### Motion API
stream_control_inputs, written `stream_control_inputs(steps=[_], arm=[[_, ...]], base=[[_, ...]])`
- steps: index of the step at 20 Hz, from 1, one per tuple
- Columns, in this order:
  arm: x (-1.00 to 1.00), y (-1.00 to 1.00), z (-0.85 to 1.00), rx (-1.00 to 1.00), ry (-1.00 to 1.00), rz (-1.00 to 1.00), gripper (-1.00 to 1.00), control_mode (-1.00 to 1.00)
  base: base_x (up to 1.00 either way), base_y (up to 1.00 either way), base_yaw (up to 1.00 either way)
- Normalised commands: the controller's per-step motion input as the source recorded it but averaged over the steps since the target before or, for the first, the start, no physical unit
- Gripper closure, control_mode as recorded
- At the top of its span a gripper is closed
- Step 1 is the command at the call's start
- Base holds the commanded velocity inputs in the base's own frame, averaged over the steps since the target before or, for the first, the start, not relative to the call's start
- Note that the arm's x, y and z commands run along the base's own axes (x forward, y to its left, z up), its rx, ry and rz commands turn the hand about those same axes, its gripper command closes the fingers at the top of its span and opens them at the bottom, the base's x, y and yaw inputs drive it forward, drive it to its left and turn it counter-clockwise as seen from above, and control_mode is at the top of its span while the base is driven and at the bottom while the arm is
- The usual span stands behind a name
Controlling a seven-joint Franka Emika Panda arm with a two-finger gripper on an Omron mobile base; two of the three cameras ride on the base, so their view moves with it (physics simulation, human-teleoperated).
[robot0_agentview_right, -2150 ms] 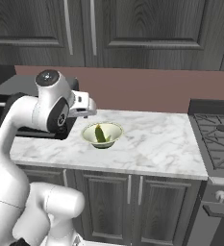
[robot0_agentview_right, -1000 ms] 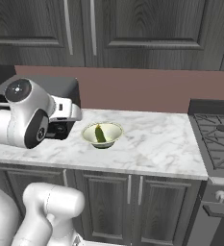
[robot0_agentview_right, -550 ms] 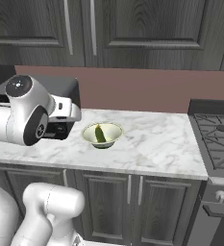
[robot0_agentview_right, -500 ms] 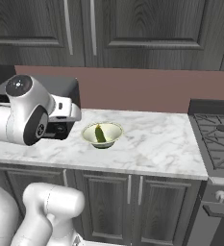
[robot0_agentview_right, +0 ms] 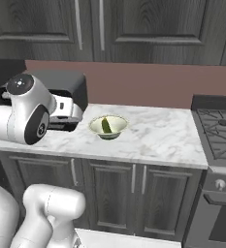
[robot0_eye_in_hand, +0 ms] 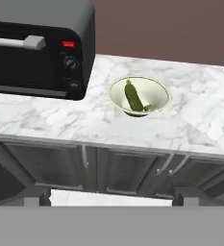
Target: Take the kiwi, cucumber, and lemon wedge from the freezer and place them in the bowl on the counter.
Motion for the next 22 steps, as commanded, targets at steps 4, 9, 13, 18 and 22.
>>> stream_control_inputs(steps=[4,9,13,18,22], arm=[[0.0,0.0,0.0,0.0,0.0,0.0,-1.0,1.0],[0.0,0.0,0.0,0.0,0.0,0.0,-1.0,1.0],[0.0,0.0,0.0,0.0,0.0,0.0,-1.0,1.0],[0.0,0.0,0.0,0.0,0.0,0.0,-1.0,1.0],[0.0,0.0,0.0,0.0,0.0,0.0,-1.0,1.0]], base=[[-1.0,0.08,0.19],[-1.0,0.16,0.19],[-1.0,0.05,0.2],[-0.66,0.3,0.13],[-0.16,0.53,0.04]])
